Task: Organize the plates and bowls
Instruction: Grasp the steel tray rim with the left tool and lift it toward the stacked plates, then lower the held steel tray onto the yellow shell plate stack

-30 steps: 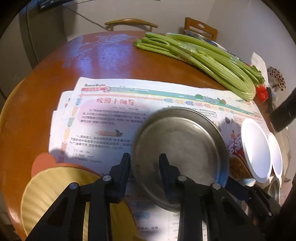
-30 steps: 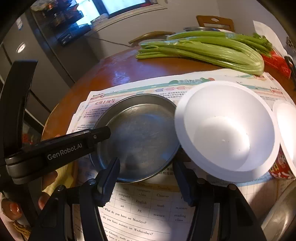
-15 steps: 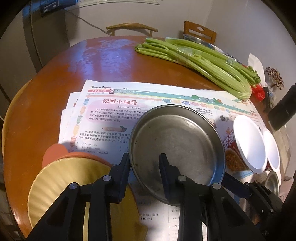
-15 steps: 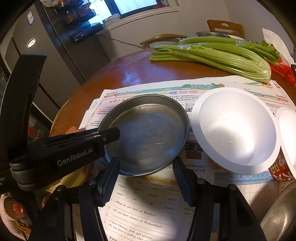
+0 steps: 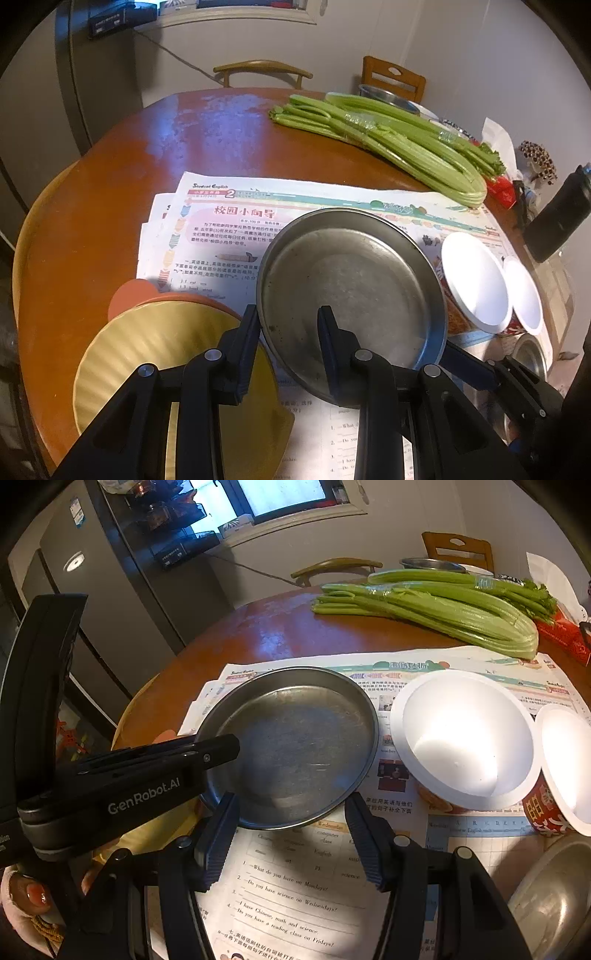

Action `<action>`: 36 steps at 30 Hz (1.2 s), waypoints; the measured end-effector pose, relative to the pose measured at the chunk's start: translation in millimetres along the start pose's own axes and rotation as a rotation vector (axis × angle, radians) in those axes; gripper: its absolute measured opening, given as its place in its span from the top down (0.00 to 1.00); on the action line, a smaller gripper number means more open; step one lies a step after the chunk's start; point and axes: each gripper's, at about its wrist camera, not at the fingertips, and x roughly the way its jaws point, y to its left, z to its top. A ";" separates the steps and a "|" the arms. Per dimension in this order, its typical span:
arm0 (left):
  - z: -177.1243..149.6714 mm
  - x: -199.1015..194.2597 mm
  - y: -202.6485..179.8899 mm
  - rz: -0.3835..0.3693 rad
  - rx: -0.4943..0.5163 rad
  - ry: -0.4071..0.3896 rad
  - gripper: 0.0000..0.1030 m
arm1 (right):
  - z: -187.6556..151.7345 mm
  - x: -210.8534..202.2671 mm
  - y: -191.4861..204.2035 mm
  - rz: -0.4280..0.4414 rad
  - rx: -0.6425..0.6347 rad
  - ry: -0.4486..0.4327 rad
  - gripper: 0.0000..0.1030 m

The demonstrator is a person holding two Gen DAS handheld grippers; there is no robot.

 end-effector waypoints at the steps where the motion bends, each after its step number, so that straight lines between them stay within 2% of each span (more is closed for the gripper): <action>1: -0.3 -3.3 0.6 -0.003 -0.001 -0.004 0.69 | 0.5 -1.8 2.0 0.000 -0.004 -0.003 0.42; 15: -14.5 -56.9 8.6 0.001 -0.012 -0.077 0.69 | -1.7 -36.6 30.4 0.026 -0.067 -0.064 0.42; 25: -32.4 -92.1 34.2 0.008 -0.065 -0.109 0.69 | -4.3 -57.0 62.9 0.046 -0.145 -0.090 0.42; 36: -53.3 -117.0 67.8 0.043 -0.121 -0.135 0.68 | -12.3 -51.6 100.8 0.081 -0.241 -0.057 0.42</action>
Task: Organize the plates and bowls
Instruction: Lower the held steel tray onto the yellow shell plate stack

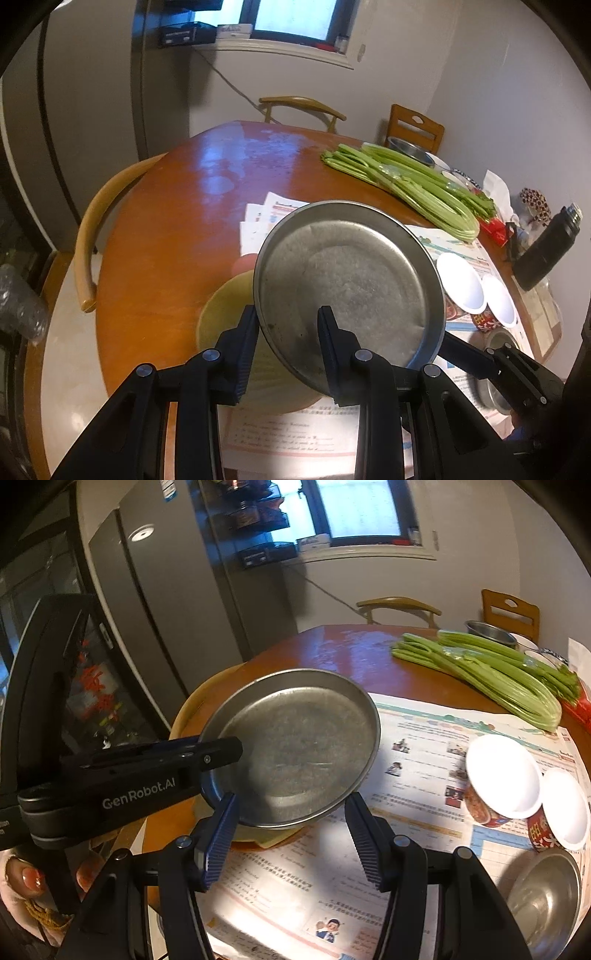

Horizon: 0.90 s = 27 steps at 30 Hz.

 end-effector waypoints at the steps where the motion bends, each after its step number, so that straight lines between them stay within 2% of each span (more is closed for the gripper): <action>1: -0.6 -0.2 2.1 0.002 -0.003 0.000 0.68 | -0.3 1.4 2.9 0.002 -0.008 0.003 0.42; 12: -11.5 19.2 24.8 -0.003 -0.053 0.028 0.68 | -5.3 26.4 19.2 -0.001 -0.068 0.044 0.42; 27: -20.2 46.2 44.8 0.028 -0.051 0.045 0.68 | -13.4 70.5 26.5 -0.033 -0.097 0.134 0.42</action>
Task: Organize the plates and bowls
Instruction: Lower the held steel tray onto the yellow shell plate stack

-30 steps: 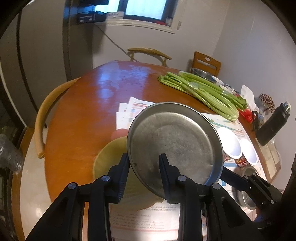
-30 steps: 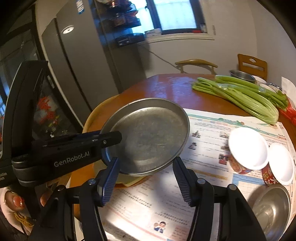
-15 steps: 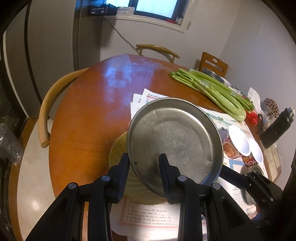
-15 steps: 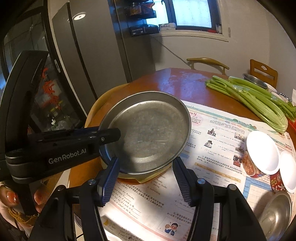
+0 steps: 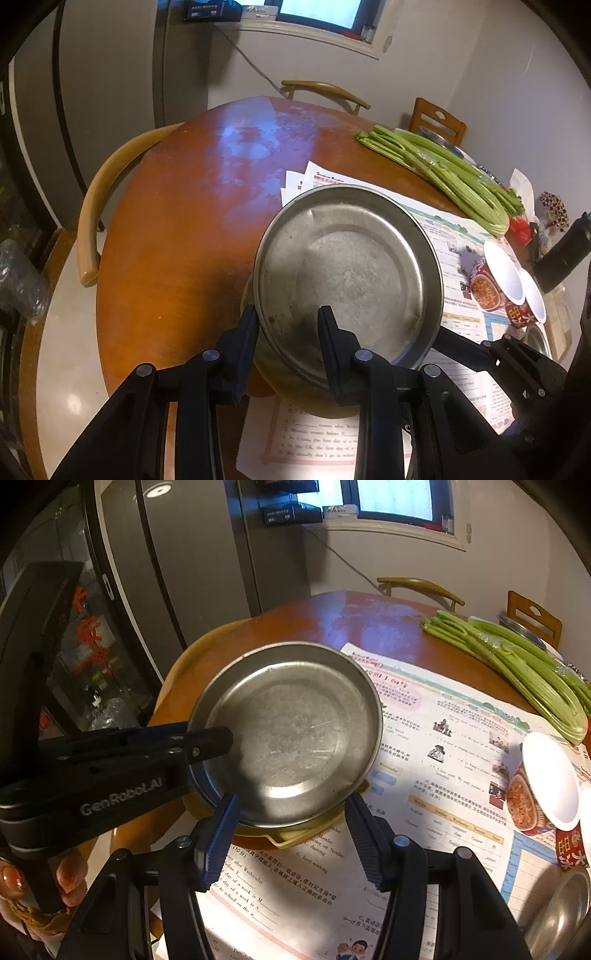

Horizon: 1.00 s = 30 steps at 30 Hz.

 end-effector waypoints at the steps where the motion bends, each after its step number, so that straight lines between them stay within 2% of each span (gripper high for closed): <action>1: -0.3 0.7 0.7 0.001 0.001 0.003 0.68 | 0.2 2.1 0.2 -0.004 -0.002 0.001 0.42; 10: -2.5 3.5 3.5 0.006 0.005 0.001 0.68 | -0.4 8.7 5.0 -0.053 -0.035 -0.008 0.42; 21: -2.6 4.4 13.0 0.003 -0.025 0.010 0.65 | -0.7 4.4 -5.8 -0.036 0.005 -0.011 0.42; 25: -1.9 1.2 20.9 -0.014 -0.061 0.007 0.49 | -0.2 -1.9 -13.0 -0.027 0.025 -0.025 0.42; 30: -3.2 4.2 37.9 -0.056 -0.138 0.023 0.43 | -0.9 -8.9 -26.4 -0.006 0.083 -0.031 0.42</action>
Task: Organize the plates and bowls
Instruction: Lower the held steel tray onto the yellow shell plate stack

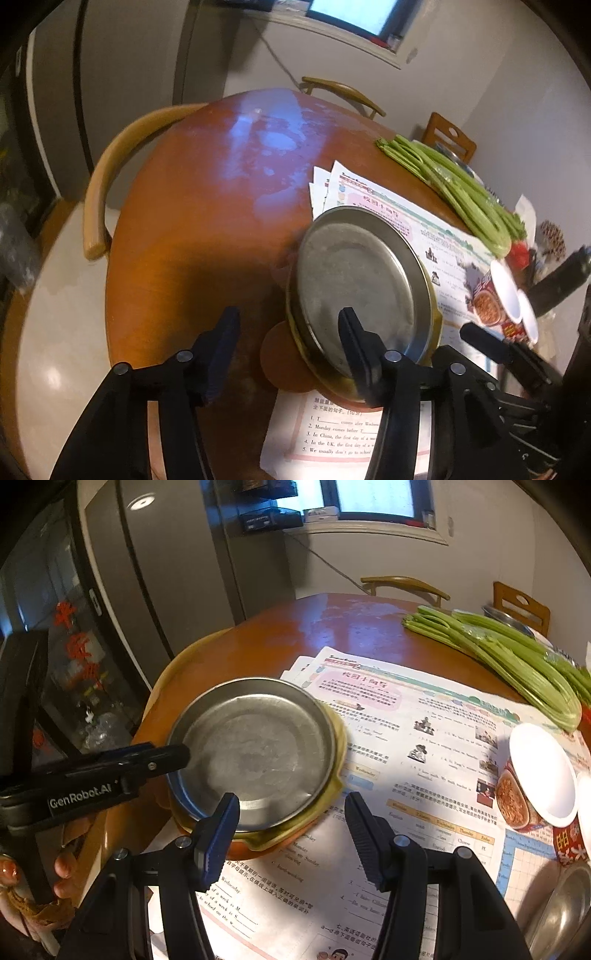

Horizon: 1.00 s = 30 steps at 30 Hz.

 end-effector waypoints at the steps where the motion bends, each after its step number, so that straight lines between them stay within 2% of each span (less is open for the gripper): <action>1: 0.3 3.0 3.9 -0.022 -0.022 0.015 0.43 | -0.4 -0.7 -3.0 0.009 0.016 0.005 0.42; 7: -3.7 21.4 5.7 -0.074 -0.062 0.080 0.42 | -3.9 3.9 -18.1 0.098 0.105 0.060 0.42; 11: -7.1 27.1 -3.2 -0.080 -0.043 0.095 0.42 | -3.9 9.3 -17.1 0.114 0.112 0.079 0.42; 13: -8.0 27.3 -8.5 -0.057 -0.020 0.090 0.42 | -3.8 12.1 -15.9 0.124 0.112 0.087 0.42; 30: -3.2 37.8 -43.7 -0.034 0.062 0.092 0.42 | -6.3 19.6 -23.1 0.105 0.115 0.086 0.42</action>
